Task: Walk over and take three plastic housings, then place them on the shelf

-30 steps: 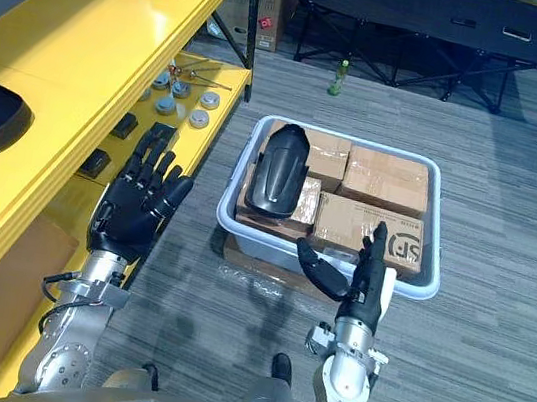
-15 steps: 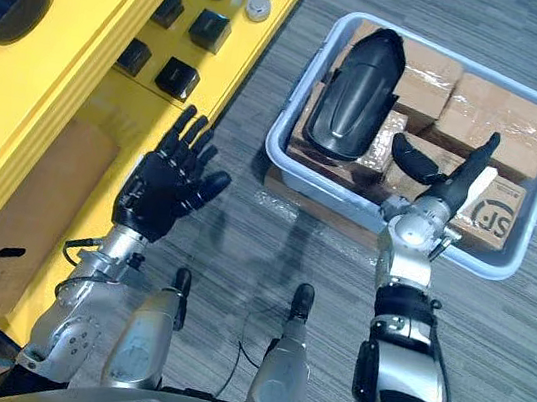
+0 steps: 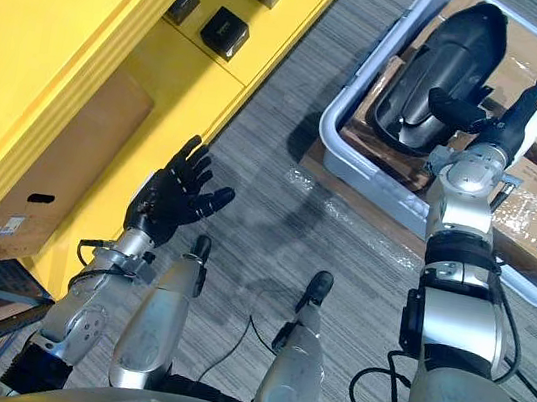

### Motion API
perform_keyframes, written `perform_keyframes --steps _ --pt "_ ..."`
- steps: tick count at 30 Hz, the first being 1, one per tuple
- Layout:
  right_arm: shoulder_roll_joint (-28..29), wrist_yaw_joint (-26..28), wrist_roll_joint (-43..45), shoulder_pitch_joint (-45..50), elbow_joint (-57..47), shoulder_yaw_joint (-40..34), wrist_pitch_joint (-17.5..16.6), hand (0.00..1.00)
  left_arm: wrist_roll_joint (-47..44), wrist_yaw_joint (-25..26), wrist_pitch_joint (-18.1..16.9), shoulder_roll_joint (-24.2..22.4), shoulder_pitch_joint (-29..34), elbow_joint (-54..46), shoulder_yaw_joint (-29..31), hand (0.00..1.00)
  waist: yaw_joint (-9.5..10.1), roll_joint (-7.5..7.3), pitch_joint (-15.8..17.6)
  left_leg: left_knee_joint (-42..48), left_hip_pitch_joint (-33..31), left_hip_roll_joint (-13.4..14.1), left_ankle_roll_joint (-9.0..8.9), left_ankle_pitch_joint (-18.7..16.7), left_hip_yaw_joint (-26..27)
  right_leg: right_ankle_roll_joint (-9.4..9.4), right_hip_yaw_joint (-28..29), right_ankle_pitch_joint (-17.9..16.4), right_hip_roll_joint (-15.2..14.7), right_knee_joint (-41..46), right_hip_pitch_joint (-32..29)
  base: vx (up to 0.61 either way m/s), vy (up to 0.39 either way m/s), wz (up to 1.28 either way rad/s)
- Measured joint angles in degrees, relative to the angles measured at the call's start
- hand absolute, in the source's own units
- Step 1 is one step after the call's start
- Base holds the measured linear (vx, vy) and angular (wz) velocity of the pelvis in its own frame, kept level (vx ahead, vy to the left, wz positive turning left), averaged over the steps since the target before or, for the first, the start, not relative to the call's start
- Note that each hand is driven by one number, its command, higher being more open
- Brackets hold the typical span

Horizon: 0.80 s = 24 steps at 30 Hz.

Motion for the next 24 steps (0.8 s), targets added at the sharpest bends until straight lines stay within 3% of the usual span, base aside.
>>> perform_keyframes --steps 2,3,10,16,24 --pt "-0.01 0.82 -0.01 -1.12 1.81 0.04 3.2 1.0 -0.02 0.26 0.0 -0.01 0.25 0.05 -0.21 1.0 0.08 0.01 0.0 0.4 -0.59 0.0 0.0 0.0 -0.18 0.01 -0.41 -0.01 0.0 0.0 -0.24 -0.06 0.023 0.03" --pt "-0.04 1.6 -0.01 -1.23 2.77 0.04 5.02 0.0 -0.04 0.28 0.0 0.0 0.23 0.1 -0.53 1.0 0.13 0.01 0.01 0.56 -0.88 0.0 0.01 0.01 -0.28 0.01 -0.72 -0.01 0.0 0.0 -0.32 -0.05 0.023 0.03" --pt "-6.44 7.41 -3.01 -3.78 6.64 0.19 14.82 0.0 -0.54 0.75 -0.02 -0.03 -1.49 2.62 -1.7 1.0 1.53 0.09 0.04 0.42 -1.28 0.02 -0.04 0.37 -0.82 0.02 -1.51 -0.01 0.02 0.08 -0.39 -0.02 0.015 0.03" --pt "-8.17 9.43 -5.57 -5.79 10.1 -0.3 21.57 0.0 -0.54 0.89 -0.06 0.14 -1.17 2.87 -1.69 1.0 1.62 0.06 0.05 -0.35 -1.09 0.49 -0.41 0.79 -1.34 -0.22 -2.85 -0.19 0.35 0.57 -0.39 0.0 0.007 0.02" --pt "-5.94 12.63 -7.31 -4.98 10.86 -3.55 23.69 0.0 -2.88 3.08 -0.63 0.25 -0.59 3.45 -0.49 1.0 1.87 -0.62 0.23 -2.43 1.16 1.69 -0.85 1.89 -1.07 -1.36 -4.04 -1.0 1.0 1.37 0.53 -0.03 -0.003 -0.01"
